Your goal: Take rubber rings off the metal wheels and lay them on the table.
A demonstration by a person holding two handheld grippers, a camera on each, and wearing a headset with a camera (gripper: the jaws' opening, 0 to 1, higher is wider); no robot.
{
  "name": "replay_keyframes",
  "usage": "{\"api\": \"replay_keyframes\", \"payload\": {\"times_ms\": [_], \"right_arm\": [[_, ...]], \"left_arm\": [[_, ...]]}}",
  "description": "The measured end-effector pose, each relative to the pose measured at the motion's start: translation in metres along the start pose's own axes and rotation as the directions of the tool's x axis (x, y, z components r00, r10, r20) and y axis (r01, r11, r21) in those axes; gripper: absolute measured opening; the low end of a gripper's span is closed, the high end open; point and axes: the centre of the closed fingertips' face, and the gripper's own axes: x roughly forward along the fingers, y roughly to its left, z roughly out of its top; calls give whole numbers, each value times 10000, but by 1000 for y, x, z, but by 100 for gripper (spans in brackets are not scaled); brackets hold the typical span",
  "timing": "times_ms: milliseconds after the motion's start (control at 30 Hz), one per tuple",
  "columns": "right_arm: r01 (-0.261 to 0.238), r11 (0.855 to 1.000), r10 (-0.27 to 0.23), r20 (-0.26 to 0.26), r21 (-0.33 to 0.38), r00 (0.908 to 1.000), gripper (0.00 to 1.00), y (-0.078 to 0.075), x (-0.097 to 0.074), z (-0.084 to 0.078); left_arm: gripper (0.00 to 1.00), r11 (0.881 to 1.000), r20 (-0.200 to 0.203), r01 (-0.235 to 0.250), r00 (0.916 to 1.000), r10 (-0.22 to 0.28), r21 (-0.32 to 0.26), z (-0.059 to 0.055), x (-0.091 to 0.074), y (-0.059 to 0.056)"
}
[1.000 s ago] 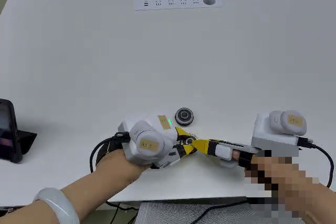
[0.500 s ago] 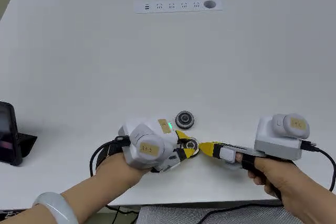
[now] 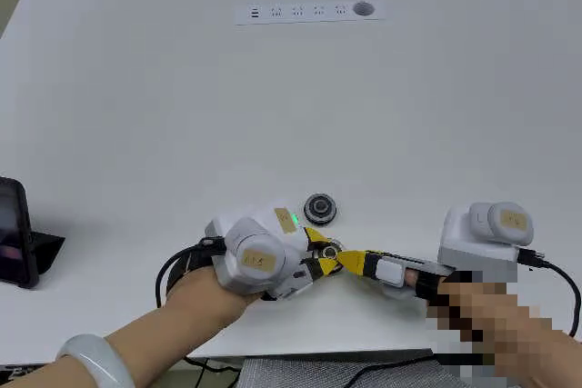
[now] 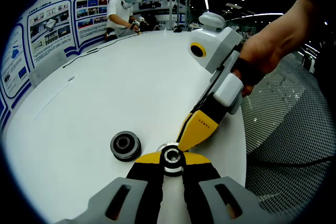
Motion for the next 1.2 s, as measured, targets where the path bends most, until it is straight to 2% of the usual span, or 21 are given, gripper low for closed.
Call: {"api": "replay_keyframes", "payload": {"times_ms": [167, 233, 567, 700, 767, 1200], "right_arm": [[114, 9999, -115, 85, 107, 9999, 19, -2, 0, 1], [-21, 9998, 19, 93, 182, 10000, 18, 1, 0, 1], [-60, 10000, 60, 52, -11, 10000, 17, 2, -1, 1], [-128, 9996, 126, 107, 250, 9999, 17, -1, -1, 1], [-260, 9995, 258, 102, 196, 9996, 17, 3, -1, 2], [-193, 9998, 193, 20, -75, 9998, 17, 4, -1, 2]], "left_arm": [[13, 10000, 15, 8, 10000, -8, -5, 0, 0, 0], [13, 10000, 15, 4, 10000, -4, -2, 0, 0, 0], [13, 10000, 55, 10, 10000, -10, -34, -1, 0, 0], [13, 10000, 74, 7, 10000, -7, -51, -1, -1, 0], [13, 10000, 75, 5, 10000, -5, -46, -1, -1, 0], [13, 10000, 72, 1, 10000, -1, -69, -1, 0, 1]]}}
